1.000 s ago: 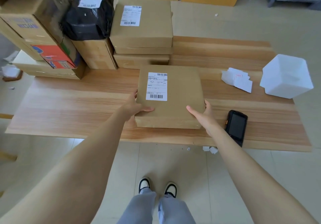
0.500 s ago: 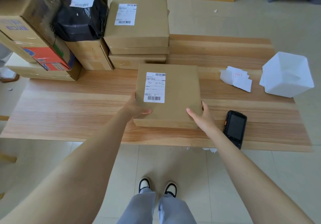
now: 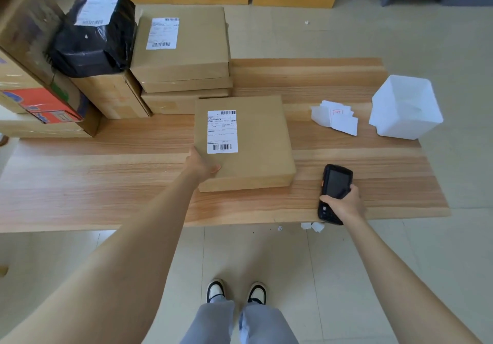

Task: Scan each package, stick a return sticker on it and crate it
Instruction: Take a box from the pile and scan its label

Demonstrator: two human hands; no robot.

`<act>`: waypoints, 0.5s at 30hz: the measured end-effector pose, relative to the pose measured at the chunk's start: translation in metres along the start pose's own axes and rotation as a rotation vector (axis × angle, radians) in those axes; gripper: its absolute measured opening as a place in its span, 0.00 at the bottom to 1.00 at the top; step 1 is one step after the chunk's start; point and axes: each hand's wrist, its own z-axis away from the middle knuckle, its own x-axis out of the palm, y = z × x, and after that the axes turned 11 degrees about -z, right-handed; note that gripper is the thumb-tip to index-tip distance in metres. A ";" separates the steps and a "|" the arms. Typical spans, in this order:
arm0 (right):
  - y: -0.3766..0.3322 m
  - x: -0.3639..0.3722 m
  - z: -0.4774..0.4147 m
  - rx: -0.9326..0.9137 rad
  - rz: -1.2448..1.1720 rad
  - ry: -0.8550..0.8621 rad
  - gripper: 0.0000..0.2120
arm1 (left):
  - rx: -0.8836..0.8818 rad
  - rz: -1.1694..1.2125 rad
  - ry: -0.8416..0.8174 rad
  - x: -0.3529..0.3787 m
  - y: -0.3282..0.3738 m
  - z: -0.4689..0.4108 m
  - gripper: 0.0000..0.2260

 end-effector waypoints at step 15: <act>0.018 0.008 -0.014 0.059 0.068 -0.033 0.52 | -0.007 -0.018 0.038 0.009 0.011 0.003 0.32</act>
